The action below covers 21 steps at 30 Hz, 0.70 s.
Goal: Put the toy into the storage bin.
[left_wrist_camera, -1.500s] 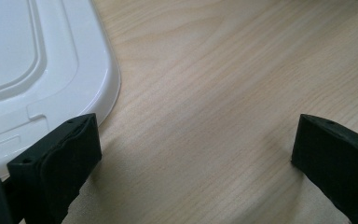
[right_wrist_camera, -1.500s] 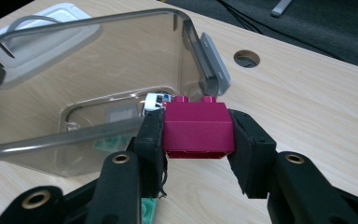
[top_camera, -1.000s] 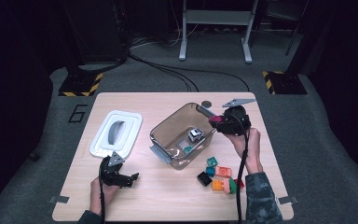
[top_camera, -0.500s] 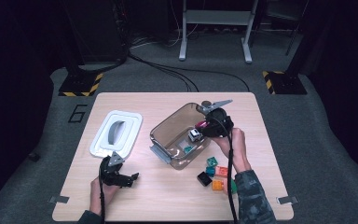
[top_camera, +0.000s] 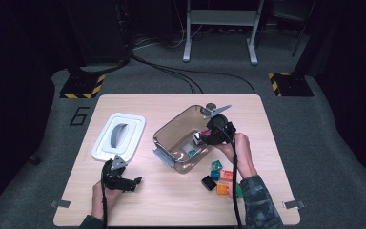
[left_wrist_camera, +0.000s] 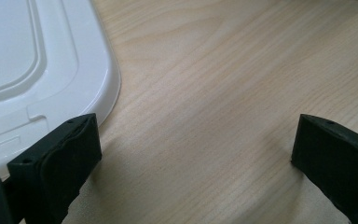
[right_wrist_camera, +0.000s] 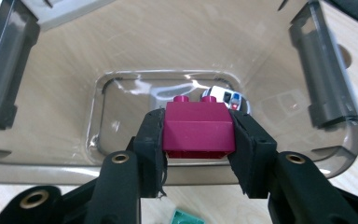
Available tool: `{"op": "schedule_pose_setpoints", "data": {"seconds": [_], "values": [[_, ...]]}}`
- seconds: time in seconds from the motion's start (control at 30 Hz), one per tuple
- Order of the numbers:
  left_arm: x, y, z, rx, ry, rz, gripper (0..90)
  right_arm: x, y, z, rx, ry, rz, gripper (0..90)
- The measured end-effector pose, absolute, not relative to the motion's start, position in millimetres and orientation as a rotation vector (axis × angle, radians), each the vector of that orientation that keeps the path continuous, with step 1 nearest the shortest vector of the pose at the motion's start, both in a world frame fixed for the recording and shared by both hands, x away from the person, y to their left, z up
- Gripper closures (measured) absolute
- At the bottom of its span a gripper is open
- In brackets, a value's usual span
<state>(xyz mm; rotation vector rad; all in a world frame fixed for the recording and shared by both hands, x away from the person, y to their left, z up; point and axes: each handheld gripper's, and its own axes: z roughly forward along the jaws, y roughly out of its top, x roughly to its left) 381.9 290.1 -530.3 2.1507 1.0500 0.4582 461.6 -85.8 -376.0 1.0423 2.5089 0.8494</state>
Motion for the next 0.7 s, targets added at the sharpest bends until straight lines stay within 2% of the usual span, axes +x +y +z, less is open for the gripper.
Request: {"op": "schedule_pose_setpoints", "data": {"seconds": [0.23,0.33,0.47,0.63,0.7], "values": [[381.9,290.1,-530.4,2.149,1.050,0.459,1.1,459.6,-86.5,-377.1,1.028,2.527,0.828,57.7],[381.9,290.1,-530.4,2.150,1.050,0.459,1.2,457.9,-86.7,-376.8,1.025,2.525,0.819,54.5],[381.9,290.1,-530.4,2.149,1.050,0.459,1.2,455.9,-88.9,-375.1,1.037,2.520,0.817,46.0],[381.8,290.0,-530.0,2.148,1.056,0.449,1.2,448.2,-98.0,-371.7,1.076,2.484,0.857,28.7],[381.8,289.6,-530.8,2.138,1.056,0.459,1.2,443.1,-103.7,-370.1,1.097,2.465,0.881,25.3]]}}
